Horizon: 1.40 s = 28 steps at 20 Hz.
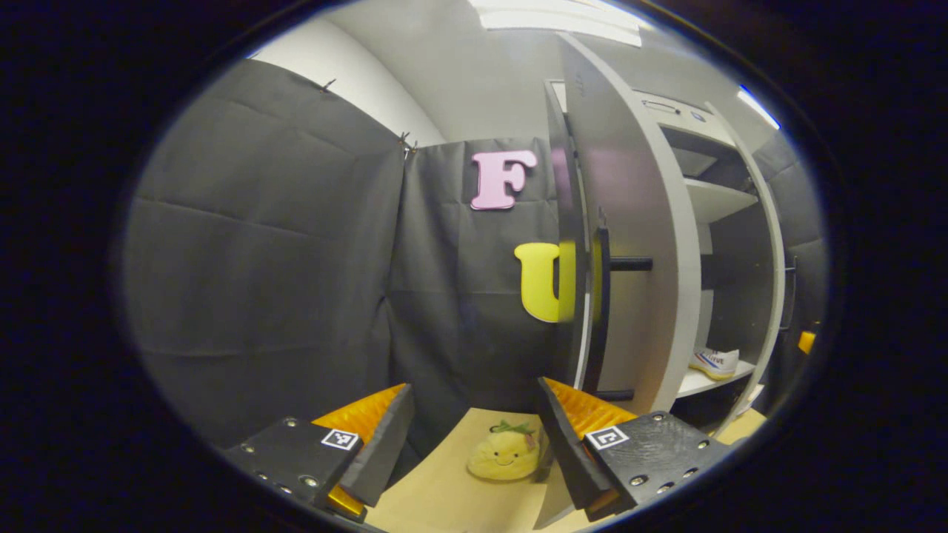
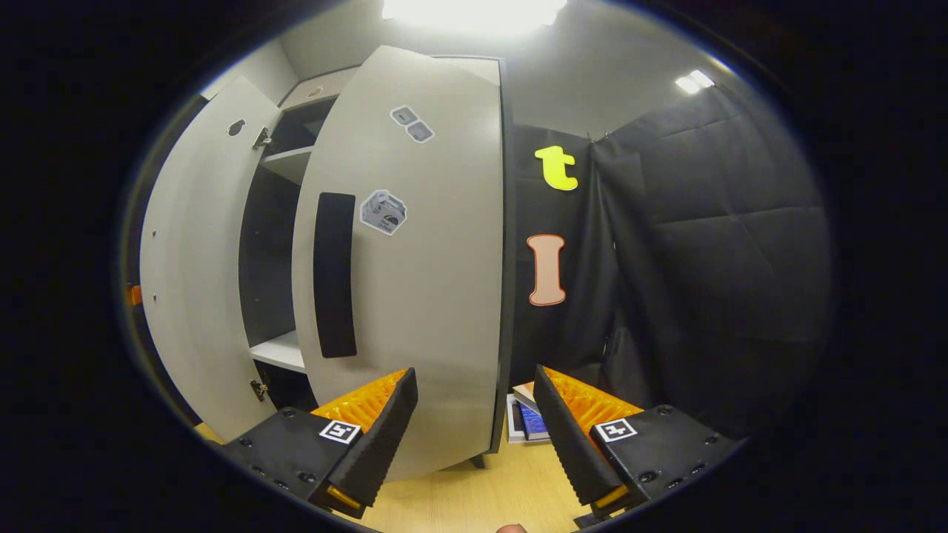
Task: Grab one shoe with the right hand and put it into the shoe cabinet, grab the other shoe with the left hand and put it into the shoe cabinet; then close the right door with the right hand and the left door with the left hand.
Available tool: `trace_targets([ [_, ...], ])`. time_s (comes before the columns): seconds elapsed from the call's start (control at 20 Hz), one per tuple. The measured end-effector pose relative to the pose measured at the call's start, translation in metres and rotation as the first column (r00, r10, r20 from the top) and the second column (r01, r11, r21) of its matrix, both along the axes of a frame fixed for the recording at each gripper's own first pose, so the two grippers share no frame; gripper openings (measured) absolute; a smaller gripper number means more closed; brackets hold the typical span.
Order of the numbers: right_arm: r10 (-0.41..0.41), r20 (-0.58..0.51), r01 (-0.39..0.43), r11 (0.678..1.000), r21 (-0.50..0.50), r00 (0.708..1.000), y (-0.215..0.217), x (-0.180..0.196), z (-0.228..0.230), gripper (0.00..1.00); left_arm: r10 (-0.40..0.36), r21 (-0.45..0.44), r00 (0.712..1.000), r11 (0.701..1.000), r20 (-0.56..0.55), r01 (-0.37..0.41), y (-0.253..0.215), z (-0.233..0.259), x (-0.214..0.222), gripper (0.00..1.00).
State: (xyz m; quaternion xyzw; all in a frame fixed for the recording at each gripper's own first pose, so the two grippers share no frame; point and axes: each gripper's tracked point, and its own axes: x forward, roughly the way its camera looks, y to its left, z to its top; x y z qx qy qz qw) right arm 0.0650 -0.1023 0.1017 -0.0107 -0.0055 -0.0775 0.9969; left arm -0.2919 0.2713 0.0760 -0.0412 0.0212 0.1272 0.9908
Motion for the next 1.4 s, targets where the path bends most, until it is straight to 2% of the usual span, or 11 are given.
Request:
trace_targets([
  [0.2, -0.019, -0.013, 0.020, 1.000, 0.018, 1.000, -0.011, -0.003, -0.009, 0.99, -0.014, 0.025, 1.000, 1.000, 0.022, 0.013, -0.004, 0.012, 0.000, 0.93],
  [0.5, 0.009, -0.012, -0.009, 0.998, 0.054, 1.000, -0.005, 0.005, -0.013, 0.99, -0.057, 0.036, 0.998, 0.998, 0.015, 0.056, -0.022, 0.016, 0.002, 0.94],
  [0.55, 0.015, -0.011, -0.015, 0.999, 0.048, 1.000, -0.004, 0.006, -0.012, 0.95, -0.067, 0.036, 0.998, 0.997, 0.015, 0.066, -0.028, 0.016, 0.001, 0.94],
  [0.65, 0.025, -0.015, -0.024, 0.999, 0.039, 1.000, -0.004, 0.008, -0.014, 0.99, -0.085, 0.040, 0.996, 0.996, 0.017, 0.084, -0.040, 0.018, 0.001, 0.94],
  [0.95, 0.048, -0.034, -0.046, 0.998, 0.034, 0.998, -0.008, 0.003, -0.021, 0.99, -0.154, 0.070, 0.988, 0.986, 0.033, 0.151, -0.087, 0.023, 0.009, 0.93],
  [1.4, 0.012, -0.036, -0.010, 0.999, 0.031, 0.999, -0.048, -0.016, -0.024, 0.99, -0.231, 0.063, 0.971, 0.972, 0.058, 0.227, -0.153, 0.026, 0.035, 0.94],
])
